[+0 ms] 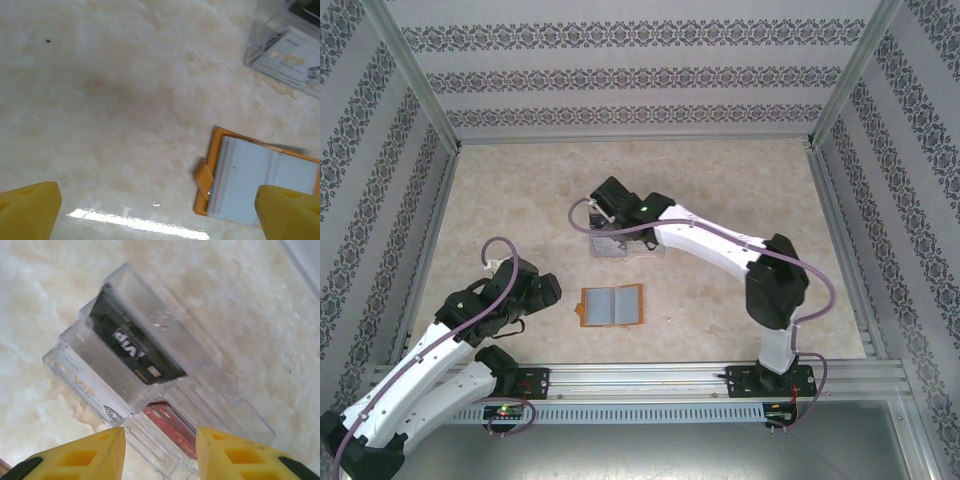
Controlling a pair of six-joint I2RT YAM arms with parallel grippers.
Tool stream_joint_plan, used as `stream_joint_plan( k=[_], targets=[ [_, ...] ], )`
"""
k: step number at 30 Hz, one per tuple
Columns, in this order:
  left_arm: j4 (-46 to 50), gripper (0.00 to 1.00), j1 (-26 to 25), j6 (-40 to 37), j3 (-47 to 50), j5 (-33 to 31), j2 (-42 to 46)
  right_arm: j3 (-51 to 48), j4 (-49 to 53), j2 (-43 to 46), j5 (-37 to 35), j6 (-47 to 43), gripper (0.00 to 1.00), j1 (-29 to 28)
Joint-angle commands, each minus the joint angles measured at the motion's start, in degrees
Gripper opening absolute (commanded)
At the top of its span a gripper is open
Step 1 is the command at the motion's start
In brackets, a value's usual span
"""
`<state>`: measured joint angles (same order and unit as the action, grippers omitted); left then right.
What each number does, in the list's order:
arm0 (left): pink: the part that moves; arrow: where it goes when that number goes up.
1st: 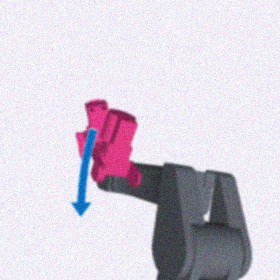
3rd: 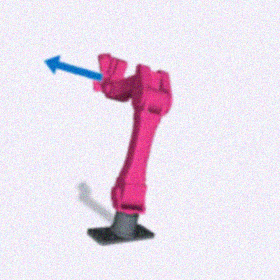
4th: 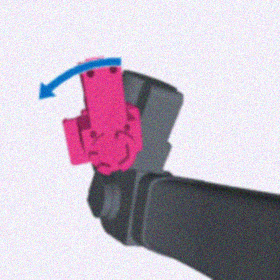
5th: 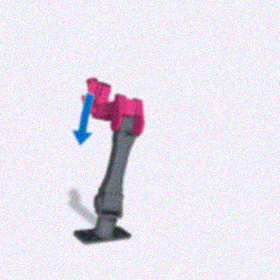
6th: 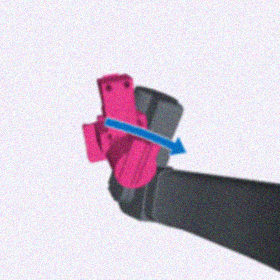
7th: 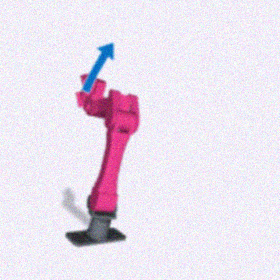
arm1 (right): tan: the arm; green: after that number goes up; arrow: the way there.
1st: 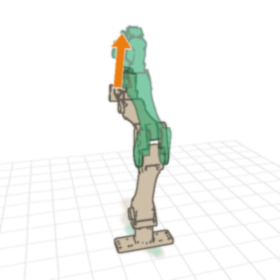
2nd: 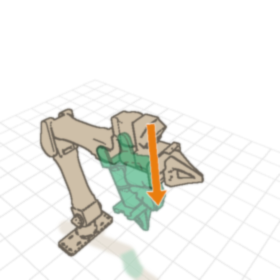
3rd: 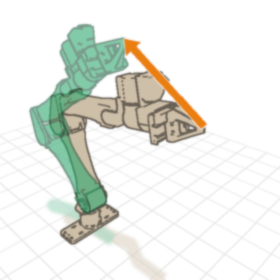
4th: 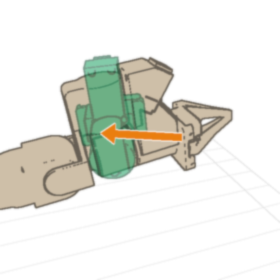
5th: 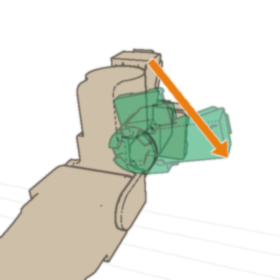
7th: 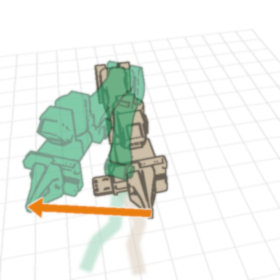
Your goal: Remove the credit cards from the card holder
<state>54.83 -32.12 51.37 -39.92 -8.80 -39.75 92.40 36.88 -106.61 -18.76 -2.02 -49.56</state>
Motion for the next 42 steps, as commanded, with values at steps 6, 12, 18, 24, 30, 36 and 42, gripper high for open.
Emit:
stream_joint_plan(
  k=[6,12,18,24,30,36,42],
  targets=[
    [-1.88,1.0,0.76,-10.25,-5.95,10.15,-8.4,-11.7,0.5,10.78,5.51,29.57,0.39,0.34],
    [-6.75,0.98,0.81,-6.93,-3.8,14.18,-9.99,-22.3,-2.17,17.44,11.59,38.64,0.42,0.34],
    [-13.95,0.83,0.74,1.14,0.96,18.79,-12.28,-32.23,-7.79,21.05,19.37,43.5,0.41,-0.19],
    [-20.72,0.7,0.65,6.4,6.76,20.05,-10.95,-38.51,-14.33,19.49,24.89,44.91,0.4,-3.05],
    [-22.58,0.66,0.56,7.04,9.09,21.13,-11.4,-40.47,-18.16,16.64,28.21,46.06,0.38,-3.61],
    [-24.52,0.61,0.2,6.32,9.22,21.76,-13.38,-40.94,-19.62,12.47,29.72,46.65,0.33,-3.79],
    [-26.86,0.58,-1.03,6.88,8.7,22.07,-16.54,-40.28,-18.91,8.67,28.83,46.18,0.31,-3.75]
  ],
)
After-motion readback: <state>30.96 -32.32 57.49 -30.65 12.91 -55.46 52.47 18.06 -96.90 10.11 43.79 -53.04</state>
